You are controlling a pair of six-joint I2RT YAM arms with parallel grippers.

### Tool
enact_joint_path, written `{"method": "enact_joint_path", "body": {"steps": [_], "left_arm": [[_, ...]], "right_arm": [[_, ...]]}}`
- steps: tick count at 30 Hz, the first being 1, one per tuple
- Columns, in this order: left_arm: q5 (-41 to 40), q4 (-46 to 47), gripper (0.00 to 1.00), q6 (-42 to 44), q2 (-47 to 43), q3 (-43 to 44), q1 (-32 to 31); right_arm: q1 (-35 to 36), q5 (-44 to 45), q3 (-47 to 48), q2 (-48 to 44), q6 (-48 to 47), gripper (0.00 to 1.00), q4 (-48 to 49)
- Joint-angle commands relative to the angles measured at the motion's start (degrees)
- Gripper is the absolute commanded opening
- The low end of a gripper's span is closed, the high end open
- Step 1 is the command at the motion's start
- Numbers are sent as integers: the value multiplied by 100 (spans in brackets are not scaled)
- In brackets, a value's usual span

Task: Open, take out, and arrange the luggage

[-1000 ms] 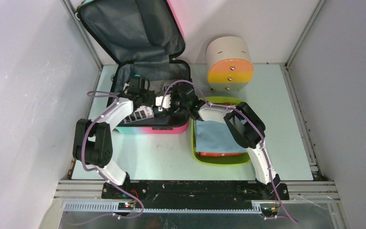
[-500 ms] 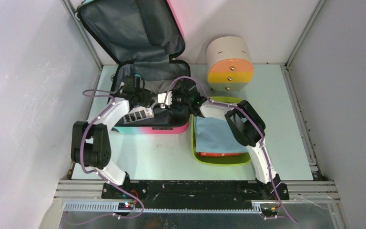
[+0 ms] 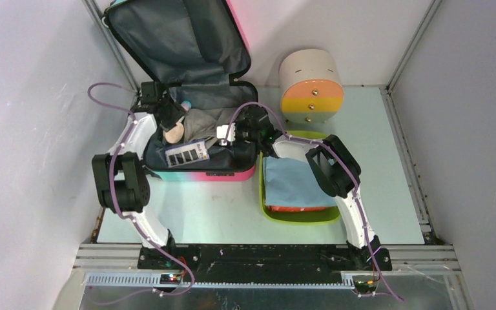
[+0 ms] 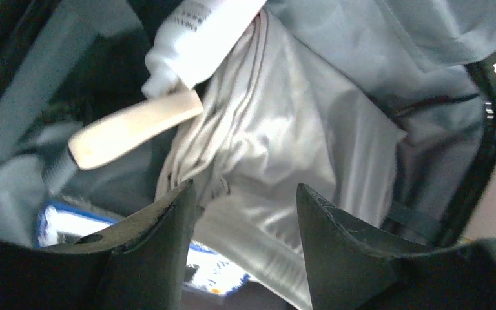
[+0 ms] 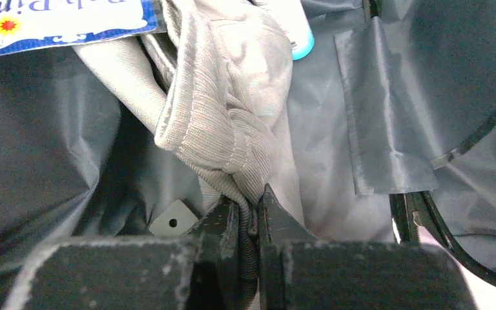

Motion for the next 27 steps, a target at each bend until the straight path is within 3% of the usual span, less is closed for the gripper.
{"method": "enact_joint_path", "body": {"steps": [1, 7, 19, 27], "left_arm": [[84, -147, 63, 1288, 660, 757, 20], [44, -108, 63, 1735, 1338, 1423, 25], [-12, -91, 63, 1900, 1827, 1670, -184], [-457, 24, 65, 2005, 1845, 1637, -485]], "right_arm": [[-22, -157, -80, -330, 6, 0, 382], [-48, -159, -147, -345, 146, 0, 514], [-94, -117, -435, -395, 214, 0, 762], [-97, -102, -556, -476, 270, 0, 899]]}}
